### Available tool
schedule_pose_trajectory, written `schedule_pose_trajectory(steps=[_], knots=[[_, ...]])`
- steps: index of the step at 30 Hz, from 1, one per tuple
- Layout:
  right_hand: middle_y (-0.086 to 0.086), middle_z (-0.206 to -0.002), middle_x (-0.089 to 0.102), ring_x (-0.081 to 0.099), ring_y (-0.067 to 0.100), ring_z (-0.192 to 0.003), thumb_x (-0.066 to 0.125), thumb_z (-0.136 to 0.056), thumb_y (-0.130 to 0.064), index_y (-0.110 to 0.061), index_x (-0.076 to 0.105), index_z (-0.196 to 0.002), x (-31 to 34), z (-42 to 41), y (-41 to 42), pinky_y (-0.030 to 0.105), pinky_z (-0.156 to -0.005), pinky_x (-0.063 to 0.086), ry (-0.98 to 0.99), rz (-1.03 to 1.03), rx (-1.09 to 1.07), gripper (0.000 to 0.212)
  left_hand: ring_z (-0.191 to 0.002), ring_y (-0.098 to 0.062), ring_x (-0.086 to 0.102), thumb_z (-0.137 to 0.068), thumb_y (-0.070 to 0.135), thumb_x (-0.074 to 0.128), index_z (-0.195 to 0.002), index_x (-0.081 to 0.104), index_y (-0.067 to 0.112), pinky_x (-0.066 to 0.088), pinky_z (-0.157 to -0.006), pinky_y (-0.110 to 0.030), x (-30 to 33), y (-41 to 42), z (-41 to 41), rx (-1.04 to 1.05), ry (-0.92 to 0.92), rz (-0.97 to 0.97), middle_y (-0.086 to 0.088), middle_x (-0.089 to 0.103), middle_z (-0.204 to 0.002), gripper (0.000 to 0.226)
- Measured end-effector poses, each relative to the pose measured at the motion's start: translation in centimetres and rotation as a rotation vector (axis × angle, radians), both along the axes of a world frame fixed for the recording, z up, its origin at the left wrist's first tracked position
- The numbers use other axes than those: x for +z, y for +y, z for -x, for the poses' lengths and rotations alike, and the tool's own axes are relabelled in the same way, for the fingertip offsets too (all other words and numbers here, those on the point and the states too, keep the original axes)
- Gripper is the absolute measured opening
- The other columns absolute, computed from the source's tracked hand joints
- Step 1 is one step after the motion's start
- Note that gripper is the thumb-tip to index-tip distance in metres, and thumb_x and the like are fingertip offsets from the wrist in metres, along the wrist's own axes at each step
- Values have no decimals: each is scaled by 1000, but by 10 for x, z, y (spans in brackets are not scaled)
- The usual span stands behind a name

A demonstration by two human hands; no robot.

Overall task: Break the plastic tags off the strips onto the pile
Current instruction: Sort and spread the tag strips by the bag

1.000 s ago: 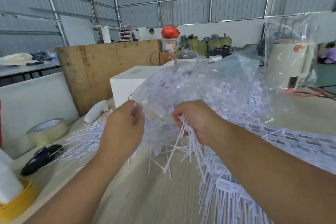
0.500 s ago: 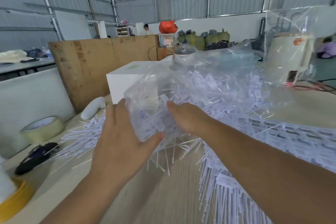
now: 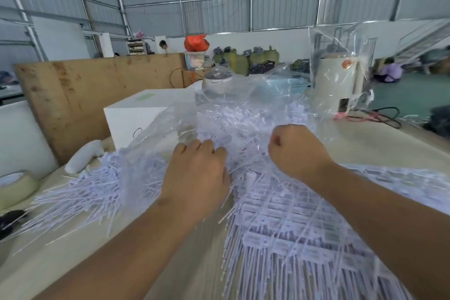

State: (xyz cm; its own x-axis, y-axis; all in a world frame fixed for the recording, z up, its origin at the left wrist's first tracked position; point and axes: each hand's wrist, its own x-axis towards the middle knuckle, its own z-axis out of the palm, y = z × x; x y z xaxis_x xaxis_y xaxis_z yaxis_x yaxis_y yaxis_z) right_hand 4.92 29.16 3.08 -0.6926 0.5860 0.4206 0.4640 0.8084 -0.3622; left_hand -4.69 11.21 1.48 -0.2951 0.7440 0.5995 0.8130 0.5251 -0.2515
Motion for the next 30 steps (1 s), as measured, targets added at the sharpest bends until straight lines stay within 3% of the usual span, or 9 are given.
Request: schedule_pose_trajectory(steps=[5,8,11,13,17,20,22,26,30], knots=[[12,-129,46,43,32,-121,45,-85,-5,-9,51,-130,-17,0,39,40,-96,46,-223,51,-150,45,-69,-20,59,-94,44,45,-80,59,17,47,-62,-32,-8,38,-1,-37,-685,-37,1,62,-75,34],[11,-123,53,52,32,-111,43,-86,-1,-17,54,-120,-27,3,40,40,-89,51,-231,134,-46,39,-61,-21,55,-92,49,51,-68,53,13,48,-65,-33,-11,65,-4,-67,-840,-56,-3,58,-66,43],[9,-101,56,56,30,-93,46,-88,-5,-23,47,-89,-29,7,42,36,-79,50,-228,130,-16,18,-54,-14,51,-83,58,59,-61,50,17,37,-52,-26,-14,85,-10,-31,-828,-84,5,54,-59,47],[10,-97,56,56,30,-91,47,-90,-8,-19,48,-89,-28,8,44,34,-78,49,-235,98,-10,12,-50,-14,45,-76,65,63,-56,45,18,30,-46,-24,-13,95,-14,13,-795,-67,7,46,-54,54],[6,-90,57,56,26,-82,47,-89,-6,-15,54,-90,-28,7,50,28,-66,43,-255,94,-27,11,-88,-25,59,-78,37,66,-76,56,12,49,-65,-32,-8,106,-17,121,-706,91,-5,60,-95,27],[3,-80,51,53,21,-70,47,-88,-1,-15,56,-81,-23,-1,54,24,-56,37,-244,-7,-66,18,-60,-18,49,-74,25,64,-58,42,16,35,-47,-25,-3,99,-15,117,-730,82,-1,51,-68,29],[3,-76,46,52,24,-73,45,-89,2,-15,48,-72,-18,-9,56,28,-61,39,-244,-99,-59,23,-50,-15,42,-75,25,61,-56,39,18,27,-45,-22,0,89,-13,96,-771,39,4,42,-56,30],[3,-75,45,49,24,-71,45,-90,6,-14,42,-70,-6,-25,53,28,-64,37,-115,-232,-12,28,-68,-14,56,-76,26,63,-81,56,19,38,-54,-25,6,77,-16,71,-809,80,5,59,-78,11],[9,-78,50,48,25,-70,47,-91,7,-7,49,-73,9,-36,40,30,-62,37,48,-310,44,23,-79,-13,57,-79,19,63,-107,57,20,48,-67,-29,9,70,-22,74,-839,119,6,57,-92,29]])
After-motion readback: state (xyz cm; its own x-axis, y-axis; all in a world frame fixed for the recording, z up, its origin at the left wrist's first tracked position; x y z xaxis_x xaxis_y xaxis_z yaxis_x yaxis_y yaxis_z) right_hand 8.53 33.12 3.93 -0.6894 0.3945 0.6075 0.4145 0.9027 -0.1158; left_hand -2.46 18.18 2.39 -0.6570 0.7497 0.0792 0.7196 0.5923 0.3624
